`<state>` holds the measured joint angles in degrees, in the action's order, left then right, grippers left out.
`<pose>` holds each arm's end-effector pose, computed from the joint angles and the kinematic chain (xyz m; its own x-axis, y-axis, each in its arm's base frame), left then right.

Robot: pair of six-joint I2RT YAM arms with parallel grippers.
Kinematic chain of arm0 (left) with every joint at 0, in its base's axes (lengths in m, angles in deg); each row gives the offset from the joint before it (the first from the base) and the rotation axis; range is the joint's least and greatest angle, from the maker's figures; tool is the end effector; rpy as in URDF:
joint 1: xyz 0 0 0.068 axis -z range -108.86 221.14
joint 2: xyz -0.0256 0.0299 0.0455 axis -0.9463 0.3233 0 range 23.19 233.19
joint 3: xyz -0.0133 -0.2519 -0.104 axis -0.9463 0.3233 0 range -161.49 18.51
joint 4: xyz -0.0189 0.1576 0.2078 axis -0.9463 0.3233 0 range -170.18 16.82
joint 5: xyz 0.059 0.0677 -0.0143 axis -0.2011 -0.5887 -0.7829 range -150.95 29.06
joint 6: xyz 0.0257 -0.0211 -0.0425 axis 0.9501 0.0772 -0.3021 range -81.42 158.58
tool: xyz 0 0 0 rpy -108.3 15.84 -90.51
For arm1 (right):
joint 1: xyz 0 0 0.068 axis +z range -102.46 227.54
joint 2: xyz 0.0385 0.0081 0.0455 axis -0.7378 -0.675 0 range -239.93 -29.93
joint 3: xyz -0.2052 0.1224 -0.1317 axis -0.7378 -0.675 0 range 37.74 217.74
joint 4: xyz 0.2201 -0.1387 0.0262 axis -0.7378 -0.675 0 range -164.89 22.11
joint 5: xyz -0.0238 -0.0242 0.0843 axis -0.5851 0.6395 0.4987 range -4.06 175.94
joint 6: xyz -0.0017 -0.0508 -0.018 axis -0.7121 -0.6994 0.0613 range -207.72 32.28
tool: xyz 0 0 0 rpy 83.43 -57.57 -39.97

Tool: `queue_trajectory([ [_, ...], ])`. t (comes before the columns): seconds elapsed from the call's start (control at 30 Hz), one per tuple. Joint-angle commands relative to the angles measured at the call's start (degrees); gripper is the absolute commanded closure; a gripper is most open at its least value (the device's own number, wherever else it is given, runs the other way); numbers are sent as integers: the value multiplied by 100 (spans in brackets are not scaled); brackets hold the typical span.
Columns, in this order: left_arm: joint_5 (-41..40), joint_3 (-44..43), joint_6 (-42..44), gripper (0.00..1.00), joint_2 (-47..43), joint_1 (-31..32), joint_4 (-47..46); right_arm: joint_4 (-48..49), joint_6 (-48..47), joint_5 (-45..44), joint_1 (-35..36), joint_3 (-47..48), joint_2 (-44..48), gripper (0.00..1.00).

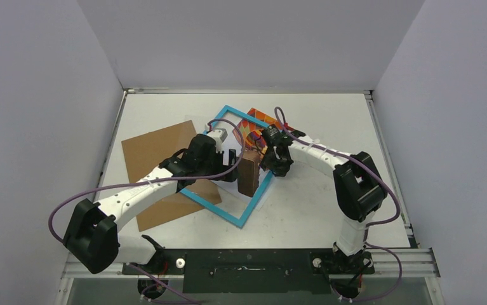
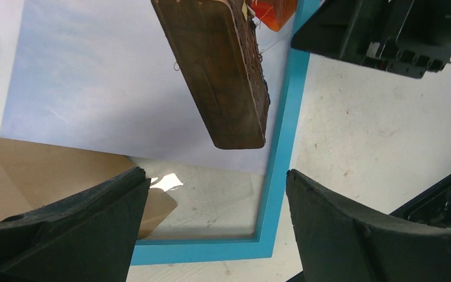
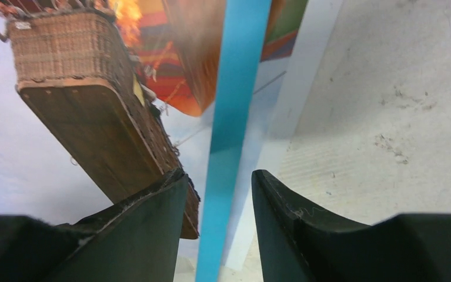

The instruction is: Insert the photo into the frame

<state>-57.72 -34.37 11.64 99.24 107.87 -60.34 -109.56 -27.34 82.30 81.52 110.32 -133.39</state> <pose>0.2274 -0.1723 0.2538 -0.7727 0.0122 -0.6346 0.3141 0.8762 -0.3656 0.2961 0.1967 0.1916 -0.8621 0.4652 -0.2009 0.4198 0.8777 0.2309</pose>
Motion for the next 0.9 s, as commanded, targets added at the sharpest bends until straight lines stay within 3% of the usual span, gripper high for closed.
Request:
queue_trajectory([
  [0.0, -278, 119, -108, 15, -131, 163, -454, -112, 66, -415, 46, 334, -68, 56],
  [0.4, -96, 279, -29, 15, -166, 223, -572, 150, 12, -137, 48, 239, -538, 59],
  [0.5, -103, 345, -82, 16, -199, 246, -610, 235, 35, -41, 48, 209, -582, 63],
  [0.63, -103, 457, -93, 16, -280, 283, -752, 184, 52, 11, 48, 304, -647, 79],
  [0.87, 295, 1261, 420, 16, -735, 610, -2422, -215, 0, -15, 39, 639, -391, 87],
])
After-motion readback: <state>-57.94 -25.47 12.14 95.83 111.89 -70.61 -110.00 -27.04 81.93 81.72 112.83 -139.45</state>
